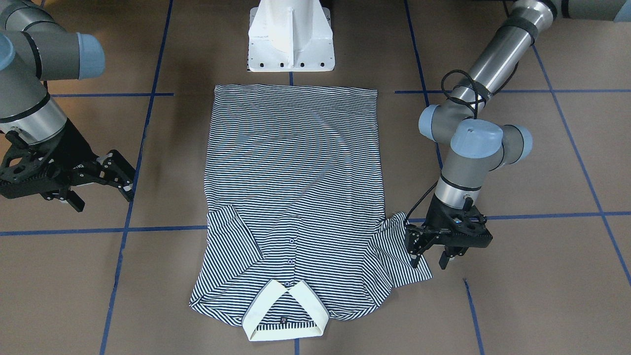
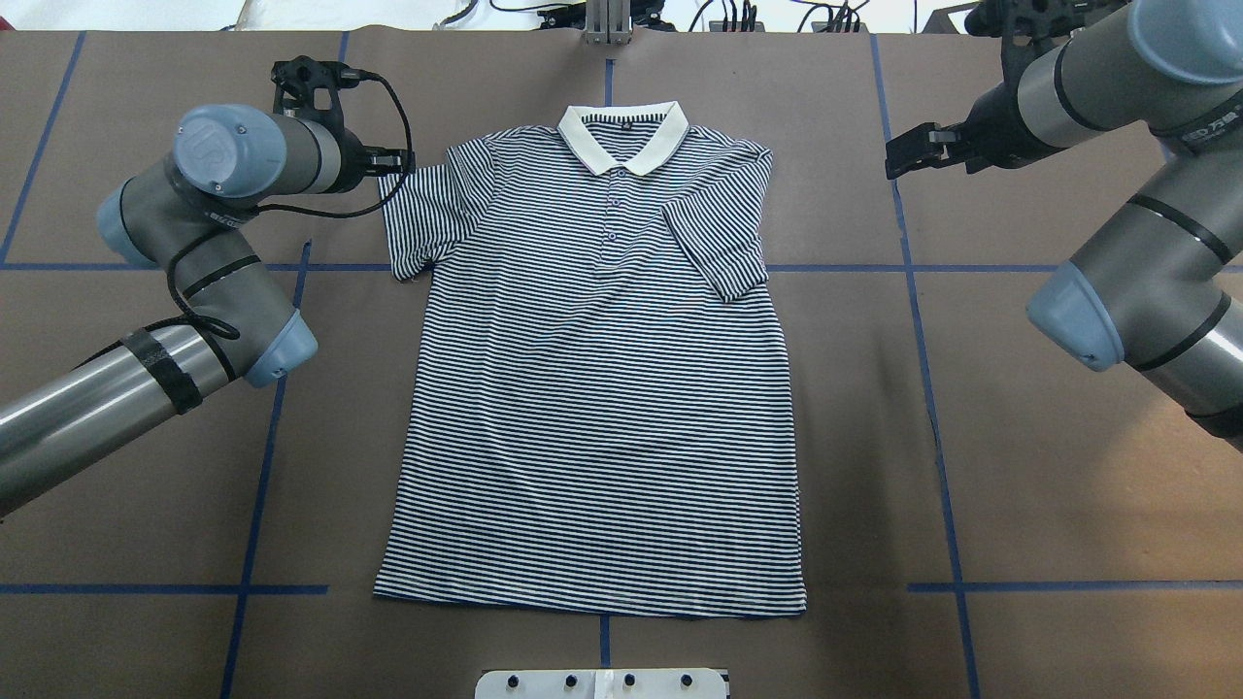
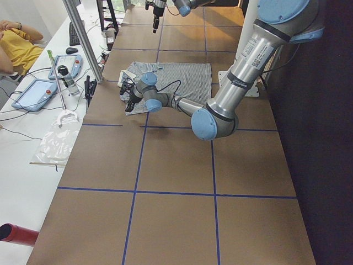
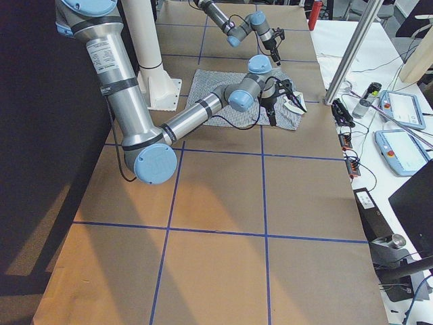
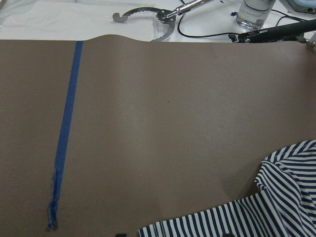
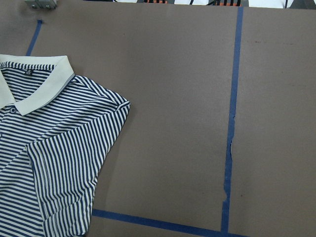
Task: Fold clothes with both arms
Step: 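Withdraw the right gripper while the left gripper moves to the other sleeve, then fold the sleeve nearest the left gripper inward across the shirt body, then move both grippers down to the hem corners nearest the robot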
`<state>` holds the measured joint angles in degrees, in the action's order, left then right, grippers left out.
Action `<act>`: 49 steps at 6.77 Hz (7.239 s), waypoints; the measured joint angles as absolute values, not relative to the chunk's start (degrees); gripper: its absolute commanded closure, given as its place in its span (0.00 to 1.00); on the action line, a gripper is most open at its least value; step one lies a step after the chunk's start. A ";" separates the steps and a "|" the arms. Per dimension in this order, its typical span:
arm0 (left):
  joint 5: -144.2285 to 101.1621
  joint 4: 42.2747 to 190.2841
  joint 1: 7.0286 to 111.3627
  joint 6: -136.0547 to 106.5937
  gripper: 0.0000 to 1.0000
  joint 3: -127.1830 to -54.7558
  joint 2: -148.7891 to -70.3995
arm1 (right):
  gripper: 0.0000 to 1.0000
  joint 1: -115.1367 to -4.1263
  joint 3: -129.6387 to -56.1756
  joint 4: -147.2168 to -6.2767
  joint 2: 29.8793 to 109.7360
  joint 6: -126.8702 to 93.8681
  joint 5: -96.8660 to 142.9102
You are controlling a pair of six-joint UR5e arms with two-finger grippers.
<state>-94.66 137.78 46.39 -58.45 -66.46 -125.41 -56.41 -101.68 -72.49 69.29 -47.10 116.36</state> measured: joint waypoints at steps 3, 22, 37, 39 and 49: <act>-94.41 137.98 46.23 -55.52 0.40 -63.46 -127.01 | 0.00 -56.42 -101.68 -72.50 69.37 -47.11 116.29; -93.84 140.67 44.59 -58.41 1.00 -62.42 -126.47 | 0.00 -56.43 -101.45 -72.42 70.66 -47.11 116.02; -96.60 114.97 36.41 -61.49 0.00 -96.36 -123.43 | 0.05 -36.42 -114.25 -72.82 71.81 -78.50 103.86; -97.98 115.17 31.66 -63.97 0.00 -107.99 -113.91 | 0.17 -17.82 -120.69 -73.09 78.26 -92.74 85.38; -86.77 114.64 9.77 -87.80 0.37 -116.18 -94.12 | 0.21 -4.79 -124.03 -77.01 83.93 -105.17 72.14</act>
